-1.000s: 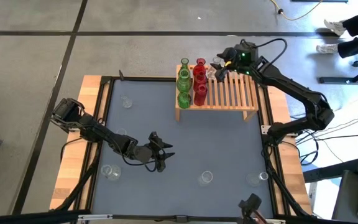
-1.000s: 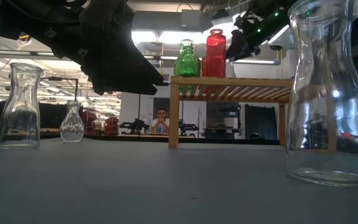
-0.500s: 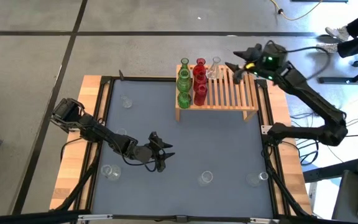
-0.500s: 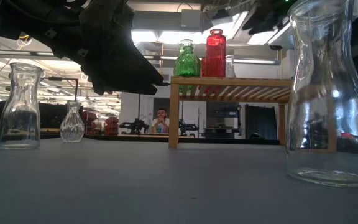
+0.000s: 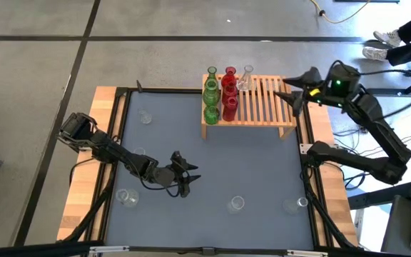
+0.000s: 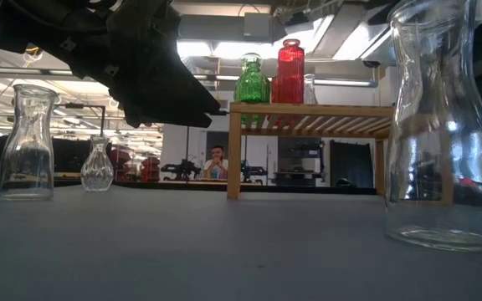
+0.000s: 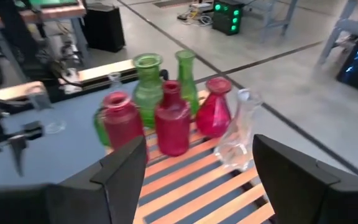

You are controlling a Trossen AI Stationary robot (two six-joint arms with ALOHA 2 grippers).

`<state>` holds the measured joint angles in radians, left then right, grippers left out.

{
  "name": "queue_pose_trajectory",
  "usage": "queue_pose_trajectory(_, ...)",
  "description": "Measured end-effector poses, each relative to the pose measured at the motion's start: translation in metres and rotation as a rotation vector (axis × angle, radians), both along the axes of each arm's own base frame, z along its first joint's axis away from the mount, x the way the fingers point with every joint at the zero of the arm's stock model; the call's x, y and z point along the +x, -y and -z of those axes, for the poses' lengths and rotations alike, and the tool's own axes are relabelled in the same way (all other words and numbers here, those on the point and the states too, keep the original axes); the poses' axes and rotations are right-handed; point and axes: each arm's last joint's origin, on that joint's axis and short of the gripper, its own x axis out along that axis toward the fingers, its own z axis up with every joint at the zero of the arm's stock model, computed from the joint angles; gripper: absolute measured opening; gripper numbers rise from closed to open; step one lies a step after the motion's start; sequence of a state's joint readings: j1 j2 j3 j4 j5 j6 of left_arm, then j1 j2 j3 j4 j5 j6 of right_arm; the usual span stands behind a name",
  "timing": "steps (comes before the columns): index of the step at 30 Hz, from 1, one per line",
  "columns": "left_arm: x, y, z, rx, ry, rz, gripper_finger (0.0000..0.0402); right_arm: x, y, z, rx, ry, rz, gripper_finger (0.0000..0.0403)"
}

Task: Sort vases onto shelf
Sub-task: Put the bottom center transparent vase on the shelf, aligned with the other transparent vase

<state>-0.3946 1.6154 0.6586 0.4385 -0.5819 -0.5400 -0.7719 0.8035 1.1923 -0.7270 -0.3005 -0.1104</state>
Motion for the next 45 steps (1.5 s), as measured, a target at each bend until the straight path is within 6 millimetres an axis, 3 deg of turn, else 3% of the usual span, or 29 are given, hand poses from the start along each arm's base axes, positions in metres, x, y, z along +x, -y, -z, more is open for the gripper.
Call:
queue_pose_trajectory(7, 0.0, 0.0, 0.0, 0.0, 0.0, 0.001, 0.0176, -0.018, -0.021, -0.001, 0.041, 0.035, -0.062, 0.0278)
queue_pose_trajectory(16, 0.0, 0.0, 0.0, 0.0, 0.0, 0.0, 0.0176, -0.021, -0.028, 0.003, 0.116, 0.036, -0.199, 0.0278)
queue_pose_trajectory(28, 0.0, 0.0, 0.0, 0.0, 0.0, 0.0, 0.0176, -0.016, -0.029, 0.052, 0.239, -0.019, -0.346, 0.0278)
queue_pose_trajectory(33, 0.001, -0.004, -0.001, 0.014, 0.011, -0.04, 0.0176, -0.01, -0.034, 0.068, 0.246, -0.068, -0.371, 0.0278)
queue_pose_trajectory(45, 0.006, -0.014, -0.003, -0.037, 0.043, -0.073, 0.0176, 0.024, -0.062, 0.081, 0.183, -0.112, -0.497, 0.0278)
